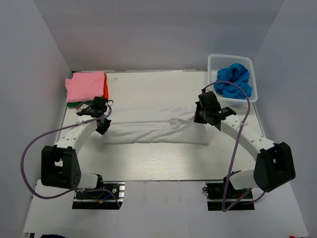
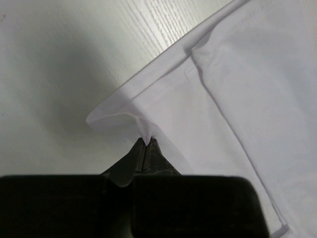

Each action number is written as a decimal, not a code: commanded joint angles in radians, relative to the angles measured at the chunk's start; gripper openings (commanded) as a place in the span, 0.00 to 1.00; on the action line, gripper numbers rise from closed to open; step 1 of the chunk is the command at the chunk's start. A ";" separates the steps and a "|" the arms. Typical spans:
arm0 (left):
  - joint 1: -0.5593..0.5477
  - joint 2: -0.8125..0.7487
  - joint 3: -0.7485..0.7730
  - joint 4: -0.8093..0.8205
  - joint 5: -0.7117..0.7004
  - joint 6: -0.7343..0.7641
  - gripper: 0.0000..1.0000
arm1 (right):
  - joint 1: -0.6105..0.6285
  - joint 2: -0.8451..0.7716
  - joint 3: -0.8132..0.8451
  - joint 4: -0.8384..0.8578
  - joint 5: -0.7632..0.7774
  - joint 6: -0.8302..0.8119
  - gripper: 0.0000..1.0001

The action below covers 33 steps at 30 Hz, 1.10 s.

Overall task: Fold and stack the t-shirts
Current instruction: Fold the other side of the tshirt into a rectangle

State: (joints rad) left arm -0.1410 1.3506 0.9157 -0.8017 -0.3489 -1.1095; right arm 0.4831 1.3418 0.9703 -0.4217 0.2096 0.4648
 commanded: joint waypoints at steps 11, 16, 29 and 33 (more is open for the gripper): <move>0.055 0.261 0.233 0.062 -0.064 0.060 0.45 | -0.120 0.308 0.249 0.147 -0.021 -0.063 0.03; 0.064 0.326 0.328 0.039 -0.082 0.080 1.00 | -0.136 0.451 0.390 0.091 -0.003 -0.060 0.82; 0.017 0.272 0.232 0.289 0.231 0.330 1.00 | -0.098 0.198 0.053 0.178 -0.193 -0.017 0.90; -0.003 0.341 0.187 0.361 0.266 0.361 1.00 | -0.077 0.201 -0.042 0.233 -0.248 0.012 0.90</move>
State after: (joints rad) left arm -0.1276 1.6642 1.1374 -0.5343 -0.1596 -0.8070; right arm 0.3893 1.5368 0.9730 -0.2581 0.0376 0.4496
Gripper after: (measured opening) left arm 0.997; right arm 0.904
